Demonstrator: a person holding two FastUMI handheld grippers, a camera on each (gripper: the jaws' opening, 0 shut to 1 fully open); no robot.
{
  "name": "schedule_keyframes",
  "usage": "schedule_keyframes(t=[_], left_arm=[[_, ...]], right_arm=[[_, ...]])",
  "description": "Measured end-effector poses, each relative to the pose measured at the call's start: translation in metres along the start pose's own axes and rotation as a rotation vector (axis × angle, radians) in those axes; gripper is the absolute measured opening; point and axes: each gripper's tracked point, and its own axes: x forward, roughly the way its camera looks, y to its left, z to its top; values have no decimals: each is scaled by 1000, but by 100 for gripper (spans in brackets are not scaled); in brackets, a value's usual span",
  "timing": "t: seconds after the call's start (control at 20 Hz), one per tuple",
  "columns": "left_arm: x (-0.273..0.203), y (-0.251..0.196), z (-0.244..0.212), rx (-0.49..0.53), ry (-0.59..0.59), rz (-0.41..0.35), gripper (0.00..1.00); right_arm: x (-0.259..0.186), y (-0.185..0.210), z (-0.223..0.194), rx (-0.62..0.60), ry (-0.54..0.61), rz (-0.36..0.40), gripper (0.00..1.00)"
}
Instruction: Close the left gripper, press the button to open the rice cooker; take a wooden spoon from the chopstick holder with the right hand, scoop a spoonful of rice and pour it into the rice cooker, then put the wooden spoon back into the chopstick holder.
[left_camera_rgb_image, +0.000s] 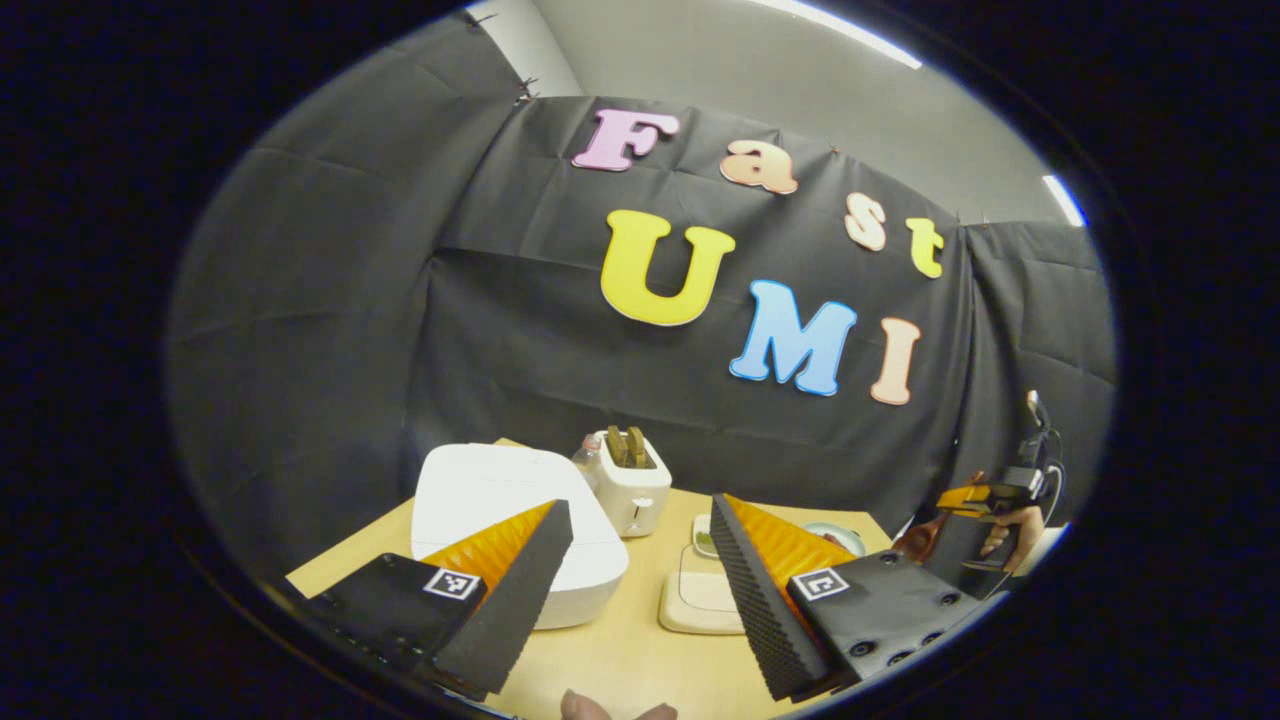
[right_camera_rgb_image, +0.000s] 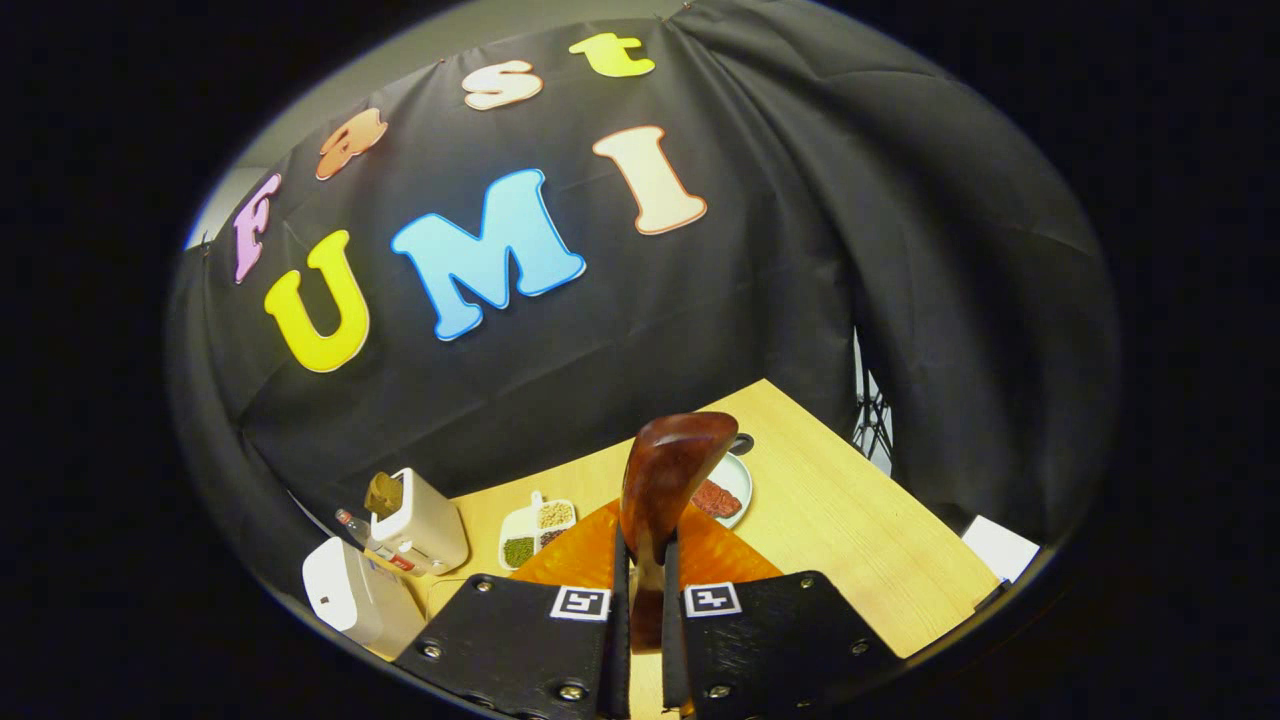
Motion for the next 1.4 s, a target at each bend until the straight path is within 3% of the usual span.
schedule_keyframes(t=[0.2,0.4,0.55,0.95,1.0,1.25,1.3,1.35,1.4], left_arm=[[-2,-8,-7,-14,25,-4,94],[-10,-18,-12,-15,34,-11,100],[-9,-23,-18,-10,51,-15,97],[-7,-27,-27,-6,68,-4,100],[-7,-27,-28,-5,70,-5,94],[-8,-32,-29,2,70,-17,97],[-9,-31,-28,3,70,-16,100],[-9,-31,-29,0,69,-16,94],[-10,-31,-28,-5,68,-16,100]], right_arm=[[43,-23,-17,-4,40,-65,13],[75,-32,-34,4,65,-80,13],[92,-41,-54,-5,107,-99,13],[100,-53,-76,54,136,-97,13],[100,-54,-79,59,143,-95,13],[99,-55,-84,105,162,-90,14],[97,-54,-85,133,172,-89,17],[96,-53,-84,159,183,-84,21],[94,-53,-85,174,182,-82,29]])
